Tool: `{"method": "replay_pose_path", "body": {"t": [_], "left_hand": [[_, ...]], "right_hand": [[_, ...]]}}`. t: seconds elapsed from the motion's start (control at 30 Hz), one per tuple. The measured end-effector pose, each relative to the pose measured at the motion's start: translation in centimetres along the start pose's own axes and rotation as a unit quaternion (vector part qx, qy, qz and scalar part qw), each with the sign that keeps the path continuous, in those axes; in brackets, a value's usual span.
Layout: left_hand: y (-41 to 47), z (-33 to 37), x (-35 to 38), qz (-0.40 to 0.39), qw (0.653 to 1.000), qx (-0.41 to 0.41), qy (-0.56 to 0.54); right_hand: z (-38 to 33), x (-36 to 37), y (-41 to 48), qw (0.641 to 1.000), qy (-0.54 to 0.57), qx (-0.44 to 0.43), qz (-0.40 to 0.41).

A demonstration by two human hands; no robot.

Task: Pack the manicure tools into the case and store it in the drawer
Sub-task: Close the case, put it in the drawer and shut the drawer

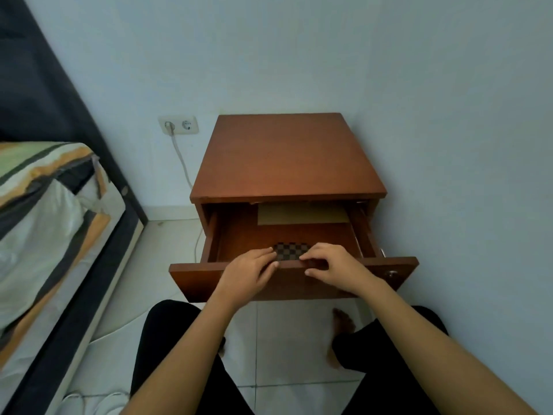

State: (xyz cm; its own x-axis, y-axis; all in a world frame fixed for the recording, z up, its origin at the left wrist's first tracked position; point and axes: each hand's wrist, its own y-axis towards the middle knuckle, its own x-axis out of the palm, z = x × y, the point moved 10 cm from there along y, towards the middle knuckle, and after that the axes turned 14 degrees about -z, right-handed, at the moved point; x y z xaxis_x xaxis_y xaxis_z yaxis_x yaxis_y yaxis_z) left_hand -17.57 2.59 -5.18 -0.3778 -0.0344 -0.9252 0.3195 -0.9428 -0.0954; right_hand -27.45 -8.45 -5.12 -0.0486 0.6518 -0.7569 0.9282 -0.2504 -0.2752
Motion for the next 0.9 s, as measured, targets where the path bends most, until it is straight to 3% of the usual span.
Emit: {"method": "replay_pose_path", "body": {"t": [0.4,0.7,0.9], "left_hand": [[3.0,-2.5,-0.5,0.020,0.998,-0.031,-0.044],[8.6,-5.3,-2.6,0.094,0.992,-0.047,-0.070],[11.6,-6.9,-4.2,0.136,0.990,-0.048,0.006]], "right_hand": [[0.9,-1.8,2.0,0.990,-0.034,0.014,0.136],[2.7,-5.9,7.1,0.971,-0.062,0.007,0.232],[3.9,-7.7,9.5,0.958,-0.146,0.006,0.247]]}}
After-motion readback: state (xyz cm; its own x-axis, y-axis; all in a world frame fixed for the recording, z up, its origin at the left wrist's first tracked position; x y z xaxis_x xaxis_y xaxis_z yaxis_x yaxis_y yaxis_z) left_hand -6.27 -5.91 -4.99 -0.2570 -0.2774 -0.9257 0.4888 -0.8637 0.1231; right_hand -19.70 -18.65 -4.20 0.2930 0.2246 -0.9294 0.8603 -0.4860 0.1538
